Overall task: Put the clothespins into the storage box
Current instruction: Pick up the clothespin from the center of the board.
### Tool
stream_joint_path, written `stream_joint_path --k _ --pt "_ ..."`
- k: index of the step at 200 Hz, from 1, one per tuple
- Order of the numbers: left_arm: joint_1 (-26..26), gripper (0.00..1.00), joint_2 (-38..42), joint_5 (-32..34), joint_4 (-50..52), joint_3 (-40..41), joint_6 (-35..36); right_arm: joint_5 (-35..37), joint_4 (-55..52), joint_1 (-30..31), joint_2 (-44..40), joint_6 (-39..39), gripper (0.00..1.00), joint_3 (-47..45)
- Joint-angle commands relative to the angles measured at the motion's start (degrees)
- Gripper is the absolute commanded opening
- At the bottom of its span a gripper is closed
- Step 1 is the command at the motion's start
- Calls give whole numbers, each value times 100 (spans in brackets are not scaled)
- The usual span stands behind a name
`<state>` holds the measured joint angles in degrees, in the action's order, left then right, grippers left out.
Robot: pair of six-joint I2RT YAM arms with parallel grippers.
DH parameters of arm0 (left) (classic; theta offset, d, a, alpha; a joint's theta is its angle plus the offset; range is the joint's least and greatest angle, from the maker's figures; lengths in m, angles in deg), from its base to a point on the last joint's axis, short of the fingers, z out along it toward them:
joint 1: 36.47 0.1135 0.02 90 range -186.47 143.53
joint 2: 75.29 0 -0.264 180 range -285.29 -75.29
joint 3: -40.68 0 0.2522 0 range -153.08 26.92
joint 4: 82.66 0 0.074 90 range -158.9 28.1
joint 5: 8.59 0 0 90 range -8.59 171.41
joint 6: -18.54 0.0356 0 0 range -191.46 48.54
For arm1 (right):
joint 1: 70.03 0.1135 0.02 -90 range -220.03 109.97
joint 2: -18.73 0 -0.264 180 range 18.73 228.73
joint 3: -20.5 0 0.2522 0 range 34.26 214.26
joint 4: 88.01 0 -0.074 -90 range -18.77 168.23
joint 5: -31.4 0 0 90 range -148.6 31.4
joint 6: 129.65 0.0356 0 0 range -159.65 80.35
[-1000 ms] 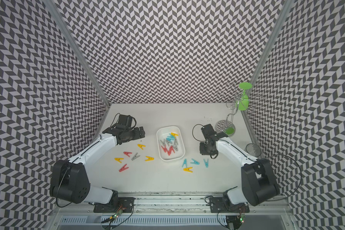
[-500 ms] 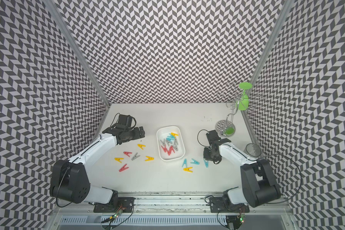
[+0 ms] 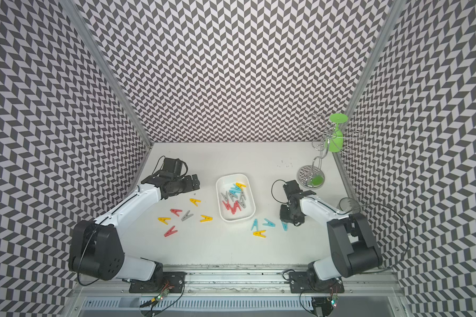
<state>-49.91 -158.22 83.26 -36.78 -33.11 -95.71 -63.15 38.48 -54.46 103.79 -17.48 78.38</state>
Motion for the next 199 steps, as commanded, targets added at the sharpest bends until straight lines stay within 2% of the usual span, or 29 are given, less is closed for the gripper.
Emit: stream_joint_path --k 1,59,122,139,175,199 --pt "68 98 52 35 -155 54 26 23 115 1 136 31 15 -17" --pt "183 98 59 1 -171 54 78 161 28 -2 37 66 8 177" --pt "209 98 37 -21 -253 138 44 308 -325 148 -68 11 8 1752" --pt "205 98 3 -35 -259 150 34 316 -244 458 56 56 8 2233" --pt "206 98 -69 -18 -268 73 34 385 -170 1494 793 179 8 3337" --pt "208 98 -54 39 -210 37 50 415 -74 2080 1221 225 8 3742"
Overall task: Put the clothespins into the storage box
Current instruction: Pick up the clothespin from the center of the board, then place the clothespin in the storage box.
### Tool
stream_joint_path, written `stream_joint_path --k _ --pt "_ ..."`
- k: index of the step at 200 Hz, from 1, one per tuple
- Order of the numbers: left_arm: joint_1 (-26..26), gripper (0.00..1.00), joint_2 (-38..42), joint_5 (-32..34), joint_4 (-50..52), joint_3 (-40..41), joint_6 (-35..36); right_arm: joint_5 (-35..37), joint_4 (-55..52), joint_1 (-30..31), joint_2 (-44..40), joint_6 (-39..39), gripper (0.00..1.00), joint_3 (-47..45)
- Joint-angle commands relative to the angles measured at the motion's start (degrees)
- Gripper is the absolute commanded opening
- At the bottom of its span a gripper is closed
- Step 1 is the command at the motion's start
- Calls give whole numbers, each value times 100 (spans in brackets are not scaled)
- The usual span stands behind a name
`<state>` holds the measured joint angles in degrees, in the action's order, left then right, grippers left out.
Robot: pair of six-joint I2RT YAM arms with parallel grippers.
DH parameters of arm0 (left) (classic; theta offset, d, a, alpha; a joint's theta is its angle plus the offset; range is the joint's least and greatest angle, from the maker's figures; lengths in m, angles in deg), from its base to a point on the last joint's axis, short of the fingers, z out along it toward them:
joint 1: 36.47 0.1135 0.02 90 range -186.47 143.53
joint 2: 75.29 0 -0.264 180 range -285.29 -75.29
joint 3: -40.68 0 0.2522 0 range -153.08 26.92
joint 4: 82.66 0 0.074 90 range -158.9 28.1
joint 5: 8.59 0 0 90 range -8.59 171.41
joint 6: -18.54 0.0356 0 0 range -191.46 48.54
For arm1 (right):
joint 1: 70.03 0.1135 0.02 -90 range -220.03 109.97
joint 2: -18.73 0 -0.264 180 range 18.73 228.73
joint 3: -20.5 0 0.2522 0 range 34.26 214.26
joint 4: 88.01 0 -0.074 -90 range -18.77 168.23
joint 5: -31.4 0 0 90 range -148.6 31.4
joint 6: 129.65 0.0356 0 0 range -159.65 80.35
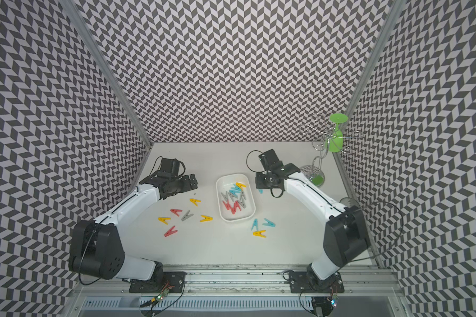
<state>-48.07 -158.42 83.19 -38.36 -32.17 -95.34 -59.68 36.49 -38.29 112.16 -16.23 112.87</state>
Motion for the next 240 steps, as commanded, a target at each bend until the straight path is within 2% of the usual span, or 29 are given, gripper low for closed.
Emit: stream_joint_path --k 1,51,91,143,180,240 --pt "25 98 -31 48 -51 -53 14 70 137 485 394 101 8 303" --pt "70 98 69 94 -42 40 22 273 169 1015 1103 -173 8 352" --pt "139 98 85 68 -43 99 24 -19 533 1187 1409 -173 8 349" --pt "166 98 118 42 -40 100 15 -58 1584 1295 1673 225 8 188" --pt "175 98 180 76 8 106 24 94 1594 1306 2084 194 7 436" --pt "228 99 217 95 48 83 50 430 1764 1298 2220 334 7 467"
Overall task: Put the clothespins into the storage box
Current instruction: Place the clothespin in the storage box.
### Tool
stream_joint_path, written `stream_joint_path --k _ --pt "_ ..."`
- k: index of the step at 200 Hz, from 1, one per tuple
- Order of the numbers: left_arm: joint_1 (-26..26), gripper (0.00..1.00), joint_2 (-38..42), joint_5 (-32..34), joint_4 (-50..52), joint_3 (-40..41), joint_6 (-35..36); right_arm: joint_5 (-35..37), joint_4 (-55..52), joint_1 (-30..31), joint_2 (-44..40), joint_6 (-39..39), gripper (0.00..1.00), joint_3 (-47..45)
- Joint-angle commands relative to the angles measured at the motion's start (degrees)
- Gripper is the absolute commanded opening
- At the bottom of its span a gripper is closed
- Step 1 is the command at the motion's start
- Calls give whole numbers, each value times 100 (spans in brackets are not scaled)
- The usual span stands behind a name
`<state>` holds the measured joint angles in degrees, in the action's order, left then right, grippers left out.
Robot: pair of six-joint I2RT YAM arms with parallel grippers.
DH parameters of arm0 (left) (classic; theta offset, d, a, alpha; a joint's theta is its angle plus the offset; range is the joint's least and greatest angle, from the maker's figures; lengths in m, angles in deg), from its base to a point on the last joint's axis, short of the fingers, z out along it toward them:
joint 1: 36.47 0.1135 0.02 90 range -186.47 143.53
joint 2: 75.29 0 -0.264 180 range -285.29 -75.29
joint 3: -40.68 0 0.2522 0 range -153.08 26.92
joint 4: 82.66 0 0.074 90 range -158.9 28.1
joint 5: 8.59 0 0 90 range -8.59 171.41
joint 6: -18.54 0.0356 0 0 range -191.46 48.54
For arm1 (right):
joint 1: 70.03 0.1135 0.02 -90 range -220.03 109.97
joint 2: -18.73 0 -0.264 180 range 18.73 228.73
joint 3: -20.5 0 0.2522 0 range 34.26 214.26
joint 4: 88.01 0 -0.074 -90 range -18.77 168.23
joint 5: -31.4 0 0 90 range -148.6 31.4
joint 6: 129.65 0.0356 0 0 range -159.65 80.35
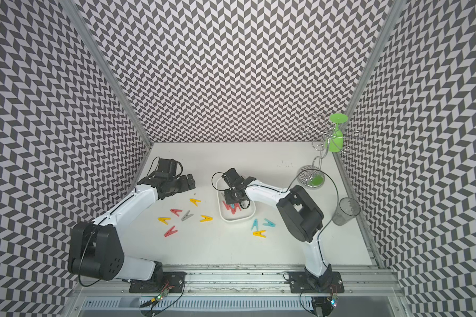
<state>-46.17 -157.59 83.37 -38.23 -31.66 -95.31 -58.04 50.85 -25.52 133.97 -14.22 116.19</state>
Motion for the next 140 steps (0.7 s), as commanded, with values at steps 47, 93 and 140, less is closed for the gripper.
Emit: stream_joint_path --k 47,93,140 --pt "41 98 77 68 52 -38 73 423 346 14 196 275 7 262" --pt "73 99 76 81 44 -22 88 471 334 4 314 302 7 227" --pt "108 99 74 68 35 -8 96 464 270 -4 283 322 8 152"
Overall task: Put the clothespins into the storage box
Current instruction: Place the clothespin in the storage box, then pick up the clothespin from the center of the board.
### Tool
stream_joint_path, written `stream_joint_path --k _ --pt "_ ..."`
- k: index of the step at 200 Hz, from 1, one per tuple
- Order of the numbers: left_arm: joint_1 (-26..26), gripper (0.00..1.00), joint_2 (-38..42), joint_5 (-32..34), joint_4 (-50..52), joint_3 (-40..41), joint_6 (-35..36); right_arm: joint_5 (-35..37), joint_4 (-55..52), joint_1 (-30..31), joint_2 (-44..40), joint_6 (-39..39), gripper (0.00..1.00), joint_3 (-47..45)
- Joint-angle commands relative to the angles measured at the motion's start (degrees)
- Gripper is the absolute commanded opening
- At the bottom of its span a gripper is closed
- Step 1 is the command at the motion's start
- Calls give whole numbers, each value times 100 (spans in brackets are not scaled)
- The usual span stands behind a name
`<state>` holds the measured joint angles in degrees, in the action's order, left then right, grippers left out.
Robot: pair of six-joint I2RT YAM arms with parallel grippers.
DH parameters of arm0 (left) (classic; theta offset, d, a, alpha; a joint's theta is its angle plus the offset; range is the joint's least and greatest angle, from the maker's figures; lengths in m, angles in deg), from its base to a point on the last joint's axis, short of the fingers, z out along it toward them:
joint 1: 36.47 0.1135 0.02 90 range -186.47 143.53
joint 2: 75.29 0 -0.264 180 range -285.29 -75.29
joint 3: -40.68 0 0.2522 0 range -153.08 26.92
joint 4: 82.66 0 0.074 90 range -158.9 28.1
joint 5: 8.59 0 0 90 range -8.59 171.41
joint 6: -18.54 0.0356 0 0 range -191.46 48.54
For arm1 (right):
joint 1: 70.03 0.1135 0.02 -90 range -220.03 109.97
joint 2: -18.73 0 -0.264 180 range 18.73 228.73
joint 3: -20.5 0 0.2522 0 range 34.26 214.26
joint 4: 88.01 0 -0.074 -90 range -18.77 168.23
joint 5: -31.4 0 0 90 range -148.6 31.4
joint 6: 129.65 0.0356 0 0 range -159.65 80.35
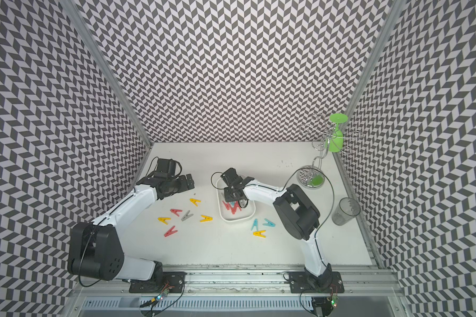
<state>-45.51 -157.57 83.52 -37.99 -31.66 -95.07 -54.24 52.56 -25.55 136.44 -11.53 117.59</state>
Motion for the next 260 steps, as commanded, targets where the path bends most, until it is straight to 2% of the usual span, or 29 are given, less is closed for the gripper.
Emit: stream_joint_path --k 1,37,86,121,138,161,208,229,260 --pt "42 99 72 53 15 -6 74 83 94 -2 34 53 8 14" --pt "69 99 72 53 11 -11 76 66 -22 -2 -95 19 18 193" --pt "69 98 97 62 28 -45 59 44 -326 -43 -325 -181 22 712" --pt "71 98 140 103 77 -74 68 -34 -669 -206 -713 -367 27 668" --pt "73 98 145 105 90 -94 71 -148 -845 -331 -1064 -455 31 333" --pt "75 98 149 112 108 -130 76 -345 -1004 -622 -1876 -392 35 -558" --pt "68 98 29 19 47 -206 59 -420 -1559 -1213 -3337 -394 37 -2128" --pt "69 98 -33 -15 11 -258 68 -485 -1516 -1380 -3624 -447 38 -2699" --pt "60 98 -43 -44 11 -283 59 -928 -1279 -1399 -3502 -667 39 -3179"
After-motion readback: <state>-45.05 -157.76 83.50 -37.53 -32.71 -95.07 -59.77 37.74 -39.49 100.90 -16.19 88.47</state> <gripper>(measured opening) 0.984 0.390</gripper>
